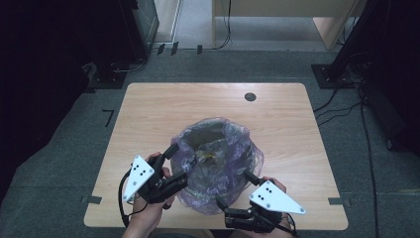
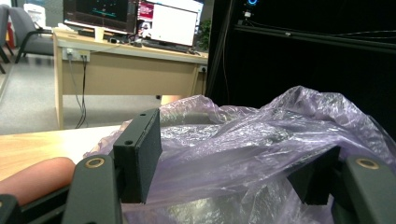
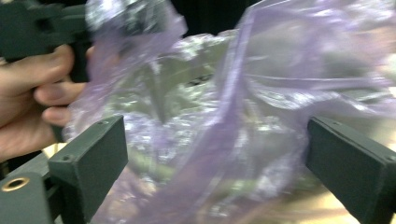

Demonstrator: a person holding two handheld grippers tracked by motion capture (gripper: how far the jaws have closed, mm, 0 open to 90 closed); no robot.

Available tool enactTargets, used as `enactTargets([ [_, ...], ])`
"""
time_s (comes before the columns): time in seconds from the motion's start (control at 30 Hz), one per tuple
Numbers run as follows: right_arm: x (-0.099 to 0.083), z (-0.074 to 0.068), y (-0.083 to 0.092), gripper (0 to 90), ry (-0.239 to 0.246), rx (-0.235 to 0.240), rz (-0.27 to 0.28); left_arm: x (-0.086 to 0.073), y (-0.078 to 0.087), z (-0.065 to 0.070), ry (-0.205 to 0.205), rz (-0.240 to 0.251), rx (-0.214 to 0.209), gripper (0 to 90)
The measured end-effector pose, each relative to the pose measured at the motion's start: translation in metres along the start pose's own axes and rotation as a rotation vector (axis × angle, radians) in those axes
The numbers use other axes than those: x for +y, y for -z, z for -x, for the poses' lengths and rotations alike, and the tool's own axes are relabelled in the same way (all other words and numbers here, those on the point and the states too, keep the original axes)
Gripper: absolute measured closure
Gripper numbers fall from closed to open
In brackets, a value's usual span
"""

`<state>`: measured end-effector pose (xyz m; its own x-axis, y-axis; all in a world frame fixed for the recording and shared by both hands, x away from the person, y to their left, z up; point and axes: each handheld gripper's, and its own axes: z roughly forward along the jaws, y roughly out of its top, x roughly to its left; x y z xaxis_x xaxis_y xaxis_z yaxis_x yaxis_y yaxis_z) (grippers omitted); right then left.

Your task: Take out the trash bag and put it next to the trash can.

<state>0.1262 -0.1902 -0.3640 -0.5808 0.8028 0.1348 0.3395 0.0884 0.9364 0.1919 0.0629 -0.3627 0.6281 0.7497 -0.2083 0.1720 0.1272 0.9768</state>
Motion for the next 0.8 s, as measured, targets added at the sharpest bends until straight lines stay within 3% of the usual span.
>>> enactTargets([
  [0.23, 0.007, -0.022, -0.015, 2.1, 0.031, 0.058, -0.025, 0.010, -0.006, 0.008, 0.018, 0.032, 0.011, 34.2],
  [0.43, 0.004, -0.034, -0.026, 4.4, 0.055, 0.065, -0.061, 0.006, -0.009, 0.011, 0.025, 0.020, 0.005, 34.1],
  [0.57, -0.002, -0.038, -0.029, 28.8, 0.114, 0.038, -0.068, 0.007, -0.008, 0.010, 0.031, 0.026, 0.011, 34.2],
  [0.63, -0.003, -0.036, -0.027, 42.5, 0.118, 0.041, -0.062, 0.007, -0.008, 0.008, 0.034, 0.024, 0.013, 34.2],
  [0.73, -0.004, -0.032, -0.024, 58.6, 0.131, 0.117, -0.051, 0.007, -0.008, 0.007, 0.033, 0.019, 0.014, 34.2],
  [0.8, -0.003, -0.034, -0.021, 68.6, 0.160, 0.131, -0.044, 0.006, -0.008, 0.007, 0.033, 0.019, 0.015, 34.2],
])
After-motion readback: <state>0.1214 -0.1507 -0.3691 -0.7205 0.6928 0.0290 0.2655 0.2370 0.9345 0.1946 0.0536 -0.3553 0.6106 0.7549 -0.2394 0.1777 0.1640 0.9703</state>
